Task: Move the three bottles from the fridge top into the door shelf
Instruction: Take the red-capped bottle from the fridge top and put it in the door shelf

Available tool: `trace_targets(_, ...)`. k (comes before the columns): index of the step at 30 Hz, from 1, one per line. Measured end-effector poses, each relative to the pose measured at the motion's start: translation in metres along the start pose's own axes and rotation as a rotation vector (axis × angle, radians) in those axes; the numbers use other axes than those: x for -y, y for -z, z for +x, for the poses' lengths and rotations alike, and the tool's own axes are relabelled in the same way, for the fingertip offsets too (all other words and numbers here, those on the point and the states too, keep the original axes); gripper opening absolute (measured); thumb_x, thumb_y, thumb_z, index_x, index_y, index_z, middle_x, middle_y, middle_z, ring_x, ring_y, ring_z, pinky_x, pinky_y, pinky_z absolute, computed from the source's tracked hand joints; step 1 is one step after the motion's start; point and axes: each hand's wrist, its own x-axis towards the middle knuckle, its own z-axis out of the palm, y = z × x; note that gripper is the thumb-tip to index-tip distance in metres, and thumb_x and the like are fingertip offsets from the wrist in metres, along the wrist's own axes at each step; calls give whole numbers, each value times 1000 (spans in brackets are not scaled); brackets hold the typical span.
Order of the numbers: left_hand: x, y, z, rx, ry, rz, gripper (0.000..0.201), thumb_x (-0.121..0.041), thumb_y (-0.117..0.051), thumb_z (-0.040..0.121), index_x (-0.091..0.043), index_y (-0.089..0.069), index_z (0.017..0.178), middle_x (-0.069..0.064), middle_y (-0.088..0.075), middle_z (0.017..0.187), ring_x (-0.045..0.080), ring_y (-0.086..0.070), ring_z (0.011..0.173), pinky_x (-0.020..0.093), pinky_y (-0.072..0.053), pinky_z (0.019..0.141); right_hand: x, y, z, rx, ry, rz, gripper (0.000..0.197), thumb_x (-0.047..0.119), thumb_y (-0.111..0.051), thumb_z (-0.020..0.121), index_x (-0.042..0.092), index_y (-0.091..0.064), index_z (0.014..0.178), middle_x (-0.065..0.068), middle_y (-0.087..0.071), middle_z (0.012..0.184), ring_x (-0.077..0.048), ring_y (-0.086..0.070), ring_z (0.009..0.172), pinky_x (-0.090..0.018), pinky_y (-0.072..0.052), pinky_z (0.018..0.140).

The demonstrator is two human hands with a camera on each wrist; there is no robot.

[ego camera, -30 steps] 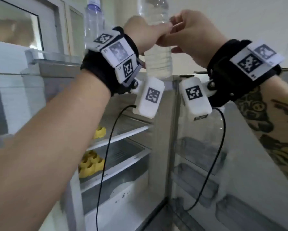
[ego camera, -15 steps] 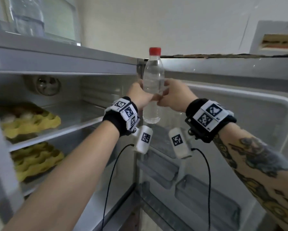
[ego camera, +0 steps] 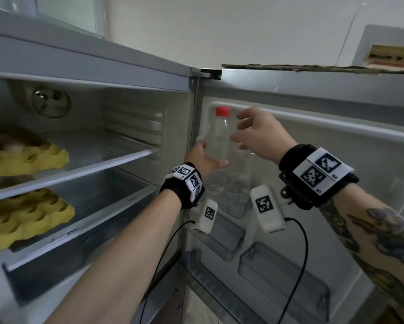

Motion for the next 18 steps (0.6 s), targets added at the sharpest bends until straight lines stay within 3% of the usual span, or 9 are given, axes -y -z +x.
trace_targets(3, 10, -4, 6, 12, 33, 27, 64, -33, -85, 65, -19, -54, 120, -6, -67, 106, 15, -65, 96, 27, -51, 87, -2, -1, -1, 8, 16, -37, 53, 22, -71, 78, 16, -56, 128, -1, -61, 116, -25, -66, 101, -43, -57, 89)
trace_targets(7, 18, -9, 13, 30, -2, 95, 61, -38, -84, 65, -19, -53, 115, -6, -68, 101, 14, -67, 92, 27, -52, 84, -6, -3, -4, 12, 36, -78, 46, 23, -70, 79, 16, -60, 123, -1, -64, 113, -23, -65, 101, -41, -55, 91)
trace_targets(10, 20, -11, 18, 59, -8, 128, 70, -47, -82, 63, -21, -50, 120, -2, -69, 104, 17, -67, 94, 32, -54, 85, -9, -2, -6, -1, 52, -106, 39, 23, -68, 80, 16, -62, 118, -1, -66, 109, -23, -65, 100, -40, -54, 92)
trace_targets(15, 23, -14, 21, 93, -17, 167, 80, -49, -77, 69, -17, -41, 133, -1, -61, 112, 14, -58, 103, 28, -47, 89, -13, -4, -6, -15, 75, -159, 37, 24, -66, 82, 18, -63, 119, 1, -65, 111, -18, -62, 103, -30, -51, 89)
trace_targets(18, 24, -17, 22, 119, 1, 176, 90, -61, -70, 59, -20, -40, 133, 0, -64, 117, 17, -62, 106, 36, -50, 94, -14, -6, -6, -24, 73, -176, 37, 24, -65, 83, 18, -63, 119, 2, -65, 111, -16, -61, 104, -22, -44, 82)
